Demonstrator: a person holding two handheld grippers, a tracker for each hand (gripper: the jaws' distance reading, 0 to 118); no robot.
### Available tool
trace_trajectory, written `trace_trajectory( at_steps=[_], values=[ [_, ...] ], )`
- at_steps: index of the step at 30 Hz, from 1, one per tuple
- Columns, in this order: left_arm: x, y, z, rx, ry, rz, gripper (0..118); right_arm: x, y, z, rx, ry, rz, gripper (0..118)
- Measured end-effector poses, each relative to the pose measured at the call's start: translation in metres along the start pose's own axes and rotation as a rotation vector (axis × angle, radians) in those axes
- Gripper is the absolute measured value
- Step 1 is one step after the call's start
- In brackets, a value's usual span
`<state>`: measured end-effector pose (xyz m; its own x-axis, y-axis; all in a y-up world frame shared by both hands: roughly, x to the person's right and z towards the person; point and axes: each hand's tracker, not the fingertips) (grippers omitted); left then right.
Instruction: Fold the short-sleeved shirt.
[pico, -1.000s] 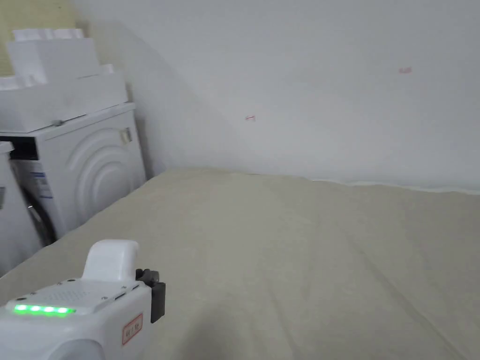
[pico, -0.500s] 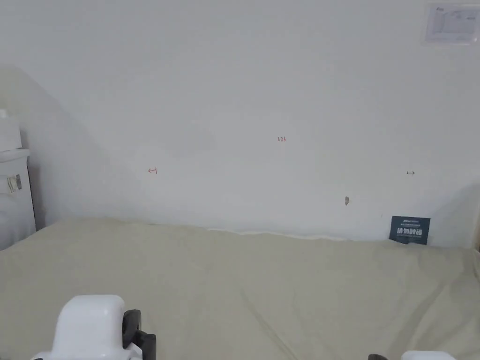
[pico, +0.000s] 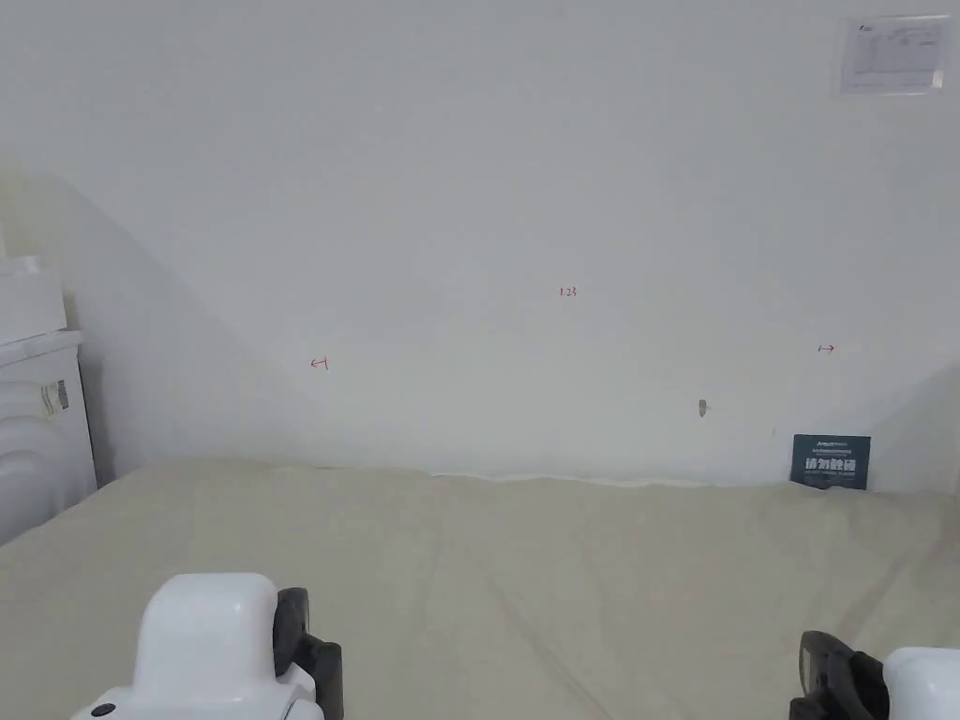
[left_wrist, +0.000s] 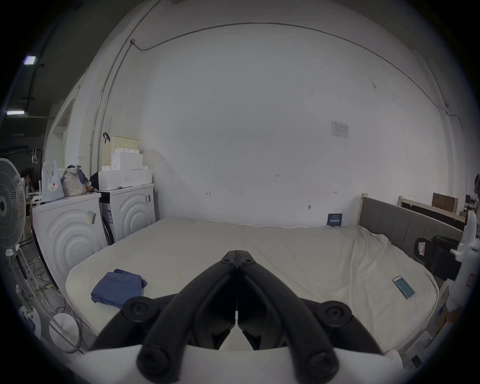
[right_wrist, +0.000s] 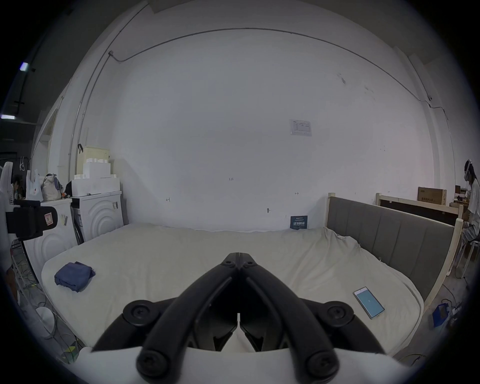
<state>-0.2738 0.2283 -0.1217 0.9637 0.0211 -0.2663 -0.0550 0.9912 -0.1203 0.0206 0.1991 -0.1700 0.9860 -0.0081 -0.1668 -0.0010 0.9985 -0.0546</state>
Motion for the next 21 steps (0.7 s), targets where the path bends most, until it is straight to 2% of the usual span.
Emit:
trace_trajectory(
  at_steps=[3, 4, 5, 6, 7, 8, 9, 10, 11, 14, 18, 21],
  values=[
    [0.003, 0.002, -0.003, -0.006, 0.019, -0.026, 0, -0.003, 0.005, -0.002, 0.003, 0.005, 0.013, 0],
    [0.003, 0.004, -0.004, -0.017, 0.024, -0.037, 3, -0.004, 0.005, -0.002, 0.004, 0.006, 0.022, 2],
    [0.002, 0.002, -0.006, -0.022, 0.021, -0.037, 19, -0.006, 0.005, -0.002, 0.004, 0.008, 0.029, 9],
    [0.001, 0.003, -0.007, -0.039, 0.001, -0.030, 61, -0.007, 0.006, -0.003, -0.005, 0.011, 0.035, 32],
    [0.000, 0.004, -0.009, -0.071, -0.030, -0.006, 91, -0.009, 0.008, -0.003, -0.025, 0.027, 0.038, 61],
    [0.000, 0.003, -0.009, -0.068, -0.026, 0.009, 108, -0.009, 0.008, -0.004, -0.034, 0.046, 0.039, 91],
    [0.001, 0.003, -0.005, -0.055, -0.031, 0.013, 116, -0.011, 0.008, -0.004, -0.034, 0.046, 0.041, 118],
    [0.002, 0.005, -0.003, -0.056, -0.039, 0.014, 116, -0.014, 0.007, -0.003, -0.027, 0.044, 0.046, 117],
    [0.002, 0.007, -0.001, -0.055, -0.051, 0.008, 116, -0.012, -0.001, -0.002, 0.052, 0.031, 0.066, 118],
    [0.007, 0.012, 0.001, -0.064, -0.068, 0.029, 116, -0.015, -0.004, -0.007, 0.022, 0.033, 0.080, 118],
    [0.009, 0.016, 0.004, -0.110, -0.091, 0.050, 116, -0.016, -0.001, -0.009, 0.034, 0.033, 0.059, 118],
    [0.013, 0.013, 0.010, -0.111, -0.094, -0.002, 116, -0.011, 0.002, -0.006, 0.032, 0.028, 0.037, 118]
  ],
)
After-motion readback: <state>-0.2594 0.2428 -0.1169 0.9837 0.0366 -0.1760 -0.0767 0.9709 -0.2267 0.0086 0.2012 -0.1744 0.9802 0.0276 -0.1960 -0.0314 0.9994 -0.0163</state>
